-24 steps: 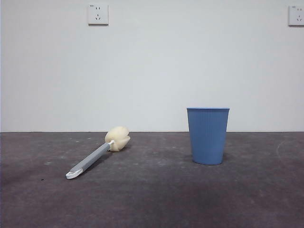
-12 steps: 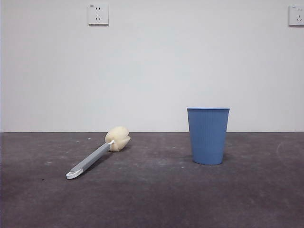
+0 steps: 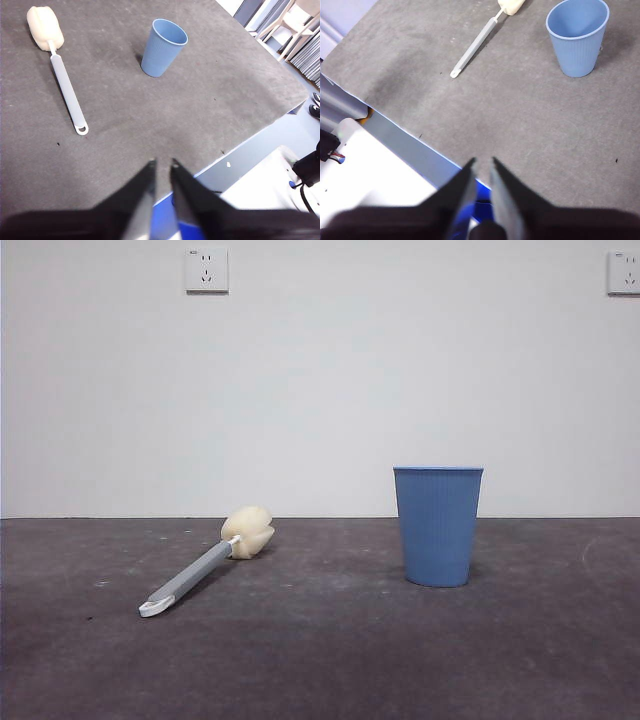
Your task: Pick up the cup brush,pick up the cup,insert the brush into the cup,clean the cup,put the cup brush back,put the cup back to the fixed position on the table
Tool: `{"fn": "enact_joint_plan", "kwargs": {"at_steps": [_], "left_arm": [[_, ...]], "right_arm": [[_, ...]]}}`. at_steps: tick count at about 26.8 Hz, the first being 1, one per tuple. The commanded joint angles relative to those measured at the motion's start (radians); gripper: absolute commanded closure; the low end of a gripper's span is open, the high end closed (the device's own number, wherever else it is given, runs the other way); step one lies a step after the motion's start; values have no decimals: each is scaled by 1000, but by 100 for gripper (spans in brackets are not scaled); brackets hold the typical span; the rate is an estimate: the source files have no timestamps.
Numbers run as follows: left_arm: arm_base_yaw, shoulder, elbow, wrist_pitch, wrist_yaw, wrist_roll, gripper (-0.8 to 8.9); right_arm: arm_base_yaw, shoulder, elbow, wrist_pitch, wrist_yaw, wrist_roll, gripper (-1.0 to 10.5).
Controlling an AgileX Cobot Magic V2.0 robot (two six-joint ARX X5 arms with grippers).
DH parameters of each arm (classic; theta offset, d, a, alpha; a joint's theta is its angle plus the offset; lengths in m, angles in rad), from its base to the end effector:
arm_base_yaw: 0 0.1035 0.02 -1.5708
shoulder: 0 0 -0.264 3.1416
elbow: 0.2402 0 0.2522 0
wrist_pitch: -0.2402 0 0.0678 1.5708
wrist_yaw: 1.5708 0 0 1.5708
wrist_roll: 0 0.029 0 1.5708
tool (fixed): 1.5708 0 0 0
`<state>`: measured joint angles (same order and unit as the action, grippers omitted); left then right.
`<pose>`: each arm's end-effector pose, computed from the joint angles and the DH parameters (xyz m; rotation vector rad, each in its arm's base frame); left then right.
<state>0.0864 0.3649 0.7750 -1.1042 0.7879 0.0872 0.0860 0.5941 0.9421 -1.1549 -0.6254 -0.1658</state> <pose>0.0436 -0.0169 0.2939 -0.2189 0.6104 -0.6986 0.0725 0.0233 0.3253 0.0688 0.7338 0.7336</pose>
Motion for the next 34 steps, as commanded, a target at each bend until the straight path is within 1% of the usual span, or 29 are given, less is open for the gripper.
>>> {"fn": "enact_joint_plan", "kwargs": {"at_steps": [1,2,3,8,11,13,16,20,23,29,33,34], "left_arm": [[-2,-1,1,5,-2,17,310],[-3,-1,1,4,-1,15,291],[-3,-1,1,4,0,13,291],[-3,0,1,13,-1,5,291],[-3,9,1,42,-5,-23,291],[-3,25,3,62,-32,-47,291],[-3,69,19,73,-75,-50,291],[-11,148,48,113,-95,-52,291],[-29,228,74,151,-130,-60,291],[-114,409,112,235,-211,-73,292],[-218,541,126,330,-310,-130,292],[-261,591,130,369,-355,-148,292]], "right_arm": [[2,2,3,7,0,27,479],[2,2,3,7,0,31,415],[2,2,3,7,2,37,373],[2,2,3,7,2,39,376],[2,2,3,7,2,40,379],[2,2,3,8,2,45,379],[2,2,3,9,2,45,379],[2,2,3,10,2,45,379],[2,5,3,10,2,45,379],[2,19,3,10,2,46,379],[2,28,3,10,2,47,379],[2,28,3,10,2,51,379]]}}
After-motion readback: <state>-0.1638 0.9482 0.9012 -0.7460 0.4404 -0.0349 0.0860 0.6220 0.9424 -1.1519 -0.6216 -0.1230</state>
